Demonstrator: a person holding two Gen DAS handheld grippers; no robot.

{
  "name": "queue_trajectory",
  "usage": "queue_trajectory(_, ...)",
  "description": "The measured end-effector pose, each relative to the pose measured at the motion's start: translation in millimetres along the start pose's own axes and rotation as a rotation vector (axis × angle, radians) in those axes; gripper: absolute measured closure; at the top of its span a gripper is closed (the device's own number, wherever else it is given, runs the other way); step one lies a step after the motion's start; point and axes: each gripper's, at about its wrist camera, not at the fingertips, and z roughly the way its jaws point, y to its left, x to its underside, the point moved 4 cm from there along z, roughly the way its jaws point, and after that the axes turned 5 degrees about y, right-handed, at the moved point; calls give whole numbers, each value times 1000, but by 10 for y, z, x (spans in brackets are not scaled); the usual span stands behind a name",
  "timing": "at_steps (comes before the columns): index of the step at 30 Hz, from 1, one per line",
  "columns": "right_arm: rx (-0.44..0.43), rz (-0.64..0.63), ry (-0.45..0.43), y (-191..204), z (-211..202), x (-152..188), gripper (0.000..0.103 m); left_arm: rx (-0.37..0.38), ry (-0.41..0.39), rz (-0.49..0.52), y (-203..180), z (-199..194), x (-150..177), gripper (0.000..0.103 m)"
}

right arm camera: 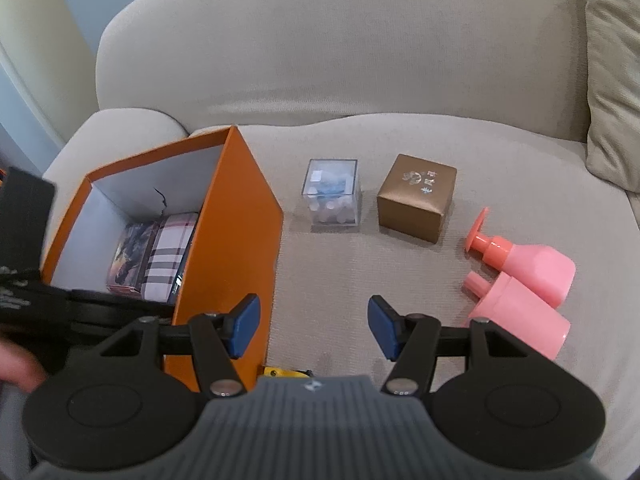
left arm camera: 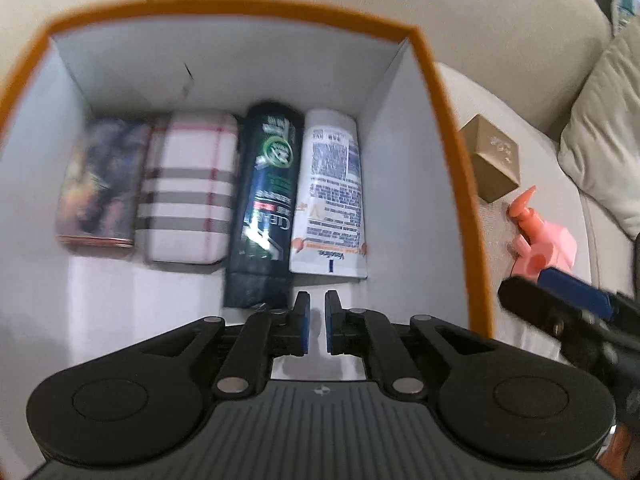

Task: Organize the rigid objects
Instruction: 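Move both grippers out of the shoebox toward the pink bottles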

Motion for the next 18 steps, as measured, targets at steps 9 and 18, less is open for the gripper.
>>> queue_trajectory(9,79,8,-98,-613,-355,240,42,1,-210,169,-568,-810,234,77)
queue_trajectory(18,143,62,-82,-1382,-417,460,51,119,-148,239,-1515,-624,324,66)
